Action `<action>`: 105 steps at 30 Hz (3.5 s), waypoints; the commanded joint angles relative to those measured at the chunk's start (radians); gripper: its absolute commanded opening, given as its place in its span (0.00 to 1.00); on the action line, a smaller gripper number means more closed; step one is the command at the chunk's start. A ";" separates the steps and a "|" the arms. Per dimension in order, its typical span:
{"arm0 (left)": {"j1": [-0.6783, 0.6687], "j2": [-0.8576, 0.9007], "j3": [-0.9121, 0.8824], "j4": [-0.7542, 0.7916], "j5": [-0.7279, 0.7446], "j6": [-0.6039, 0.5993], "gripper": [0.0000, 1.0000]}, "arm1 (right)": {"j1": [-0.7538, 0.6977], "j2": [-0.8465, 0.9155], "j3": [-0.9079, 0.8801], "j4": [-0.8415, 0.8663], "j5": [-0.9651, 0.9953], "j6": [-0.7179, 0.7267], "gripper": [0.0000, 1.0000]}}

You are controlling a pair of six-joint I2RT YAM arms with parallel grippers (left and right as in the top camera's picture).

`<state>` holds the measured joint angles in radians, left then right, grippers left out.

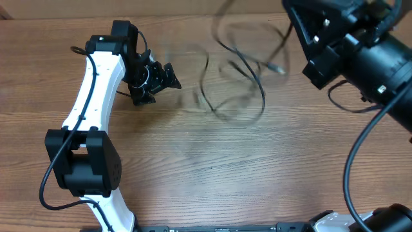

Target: Untangle cables

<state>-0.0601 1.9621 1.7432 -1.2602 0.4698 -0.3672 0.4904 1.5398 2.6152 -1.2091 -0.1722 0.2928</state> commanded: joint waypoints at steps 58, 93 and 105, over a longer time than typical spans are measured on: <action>-0.104 -0.079 0.285 -0.098 0.598 0.756 0.88 | -0.054 0.428 -0.158 -0.015 -0.131 0.707 0.04; -0.140 -0.079 0.291 0.094 0.605 0.534 0.47 | -0.067 0.432 -0.159 -0.058 -0.106 0.694 0.04; -0.135 -0.080 0.335 0.104 0.605 0.519 0.29 | -0.067 0.433 -0.159 -0.061 -0.090 0.679 0.04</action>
<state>-0.2020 1.9038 2.0357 -1.1561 1.0599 0.1566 0.4259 1.9739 2.4466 -1.2736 -0.2794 0.9863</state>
